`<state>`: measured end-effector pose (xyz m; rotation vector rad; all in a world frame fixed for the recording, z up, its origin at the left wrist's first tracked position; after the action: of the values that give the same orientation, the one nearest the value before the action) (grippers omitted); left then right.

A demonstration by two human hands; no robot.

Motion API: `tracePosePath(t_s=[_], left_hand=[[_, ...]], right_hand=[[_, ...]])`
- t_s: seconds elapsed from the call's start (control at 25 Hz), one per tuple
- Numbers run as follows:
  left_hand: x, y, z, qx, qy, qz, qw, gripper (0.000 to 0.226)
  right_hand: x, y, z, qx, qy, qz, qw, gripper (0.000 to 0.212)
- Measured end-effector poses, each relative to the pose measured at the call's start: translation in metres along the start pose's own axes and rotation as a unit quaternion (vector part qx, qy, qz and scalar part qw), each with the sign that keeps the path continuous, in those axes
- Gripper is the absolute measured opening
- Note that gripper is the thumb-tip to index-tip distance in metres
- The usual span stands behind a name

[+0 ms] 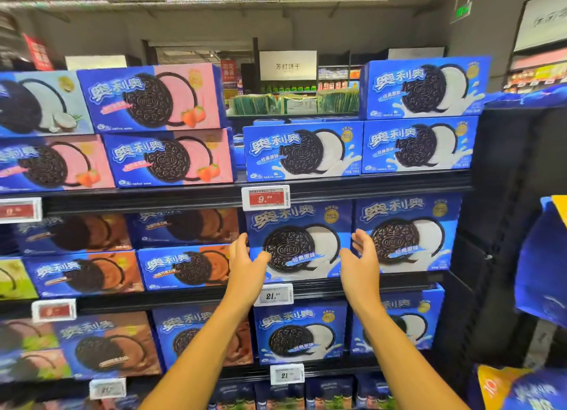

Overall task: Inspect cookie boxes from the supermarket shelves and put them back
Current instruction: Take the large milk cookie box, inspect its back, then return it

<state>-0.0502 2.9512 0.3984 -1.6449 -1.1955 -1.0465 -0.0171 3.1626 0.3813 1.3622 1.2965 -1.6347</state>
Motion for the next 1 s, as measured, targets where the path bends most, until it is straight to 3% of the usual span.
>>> tracePosePath(t_s=[0.68,1.0], left_hand=[[0.004,-0.009,0.001,0.008,0.056,-0.025,0.998,0.077],[0.011,-0.005,0.0,0.011,0.082,-0.014,0.996,0.067]], right_hand=[[0.002,-0.004,-0.004,-0.02,-0.008,-0.004,1.0,0.059],[-0.003,-0.006,-0.006,-0.036,-0.002,-0.001,0.999,0.058]])
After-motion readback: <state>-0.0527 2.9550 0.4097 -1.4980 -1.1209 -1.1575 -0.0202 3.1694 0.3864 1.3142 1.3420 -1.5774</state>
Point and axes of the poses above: each hand's wrist, its own y-axis away from the middle knuckle, its own z-axis out of the palm, x = y × z, the point moved 3 cm from there along -y, towards the middle knuckle, and after that the axes turned 14 degrees about -x, right-handed, at the moved point
